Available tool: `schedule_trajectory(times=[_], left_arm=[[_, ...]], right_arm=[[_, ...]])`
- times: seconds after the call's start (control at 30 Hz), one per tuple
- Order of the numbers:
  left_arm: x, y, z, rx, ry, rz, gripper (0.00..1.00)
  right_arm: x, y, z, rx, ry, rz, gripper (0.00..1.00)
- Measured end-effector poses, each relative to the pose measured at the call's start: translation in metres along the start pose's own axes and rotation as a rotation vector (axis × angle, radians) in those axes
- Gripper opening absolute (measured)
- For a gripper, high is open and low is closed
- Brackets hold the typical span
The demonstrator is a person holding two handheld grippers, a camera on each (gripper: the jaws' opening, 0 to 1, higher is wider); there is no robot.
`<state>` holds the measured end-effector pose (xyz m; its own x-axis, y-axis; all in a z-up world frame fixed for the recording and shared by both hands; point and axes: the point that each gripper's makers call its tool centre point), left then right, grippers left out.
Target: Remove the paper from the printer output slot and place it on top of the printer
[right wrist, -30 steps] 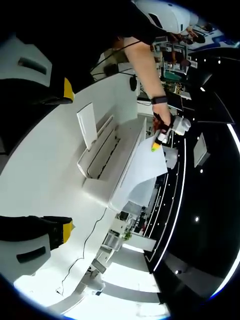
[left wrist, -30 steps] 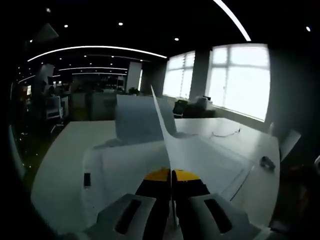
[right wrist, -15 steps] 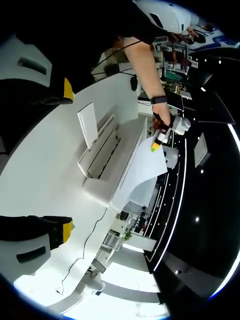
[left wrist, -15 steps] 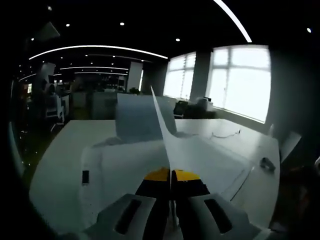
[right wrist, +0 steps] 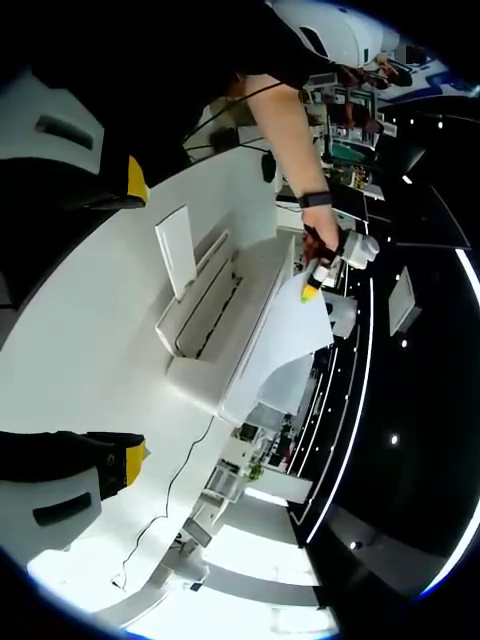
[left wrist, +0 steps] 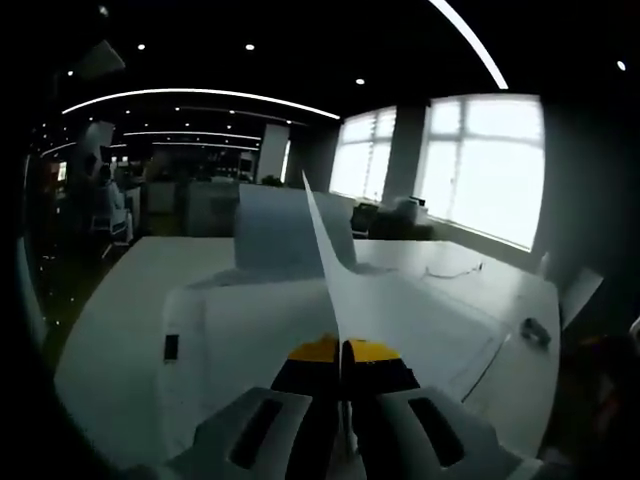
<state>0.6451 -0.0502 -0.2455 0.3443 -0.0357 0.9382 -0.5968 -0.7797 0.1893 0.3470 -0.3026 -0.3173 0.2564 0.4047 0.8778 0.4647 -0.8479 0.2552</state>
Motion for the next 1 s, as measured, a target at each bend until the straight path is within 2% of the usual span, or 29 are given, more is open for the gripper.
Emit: schedule_trajectory(times=[1.0], left_arm=[[-0.012, -0.007, 0.004, 0.027, -0.028, 0.019, 0.08]], right_arm=[[-0.001, -0.002, 0.002, 0.003, -0.005, -0.002, 0.87]])
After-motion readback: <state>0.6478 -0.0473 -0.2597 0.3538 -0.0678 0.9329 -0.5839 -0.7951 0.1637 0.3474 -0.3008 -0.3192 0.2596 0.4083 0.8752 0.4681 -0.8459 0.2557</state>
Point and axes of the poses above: the point that each gripper's makers call its tool centre point, and the gripper's own axes: z roughly forward along the fingers, y roughly to its right, x roughly out of its top, and after that the axes turned 4 degrees about -y, right-handed
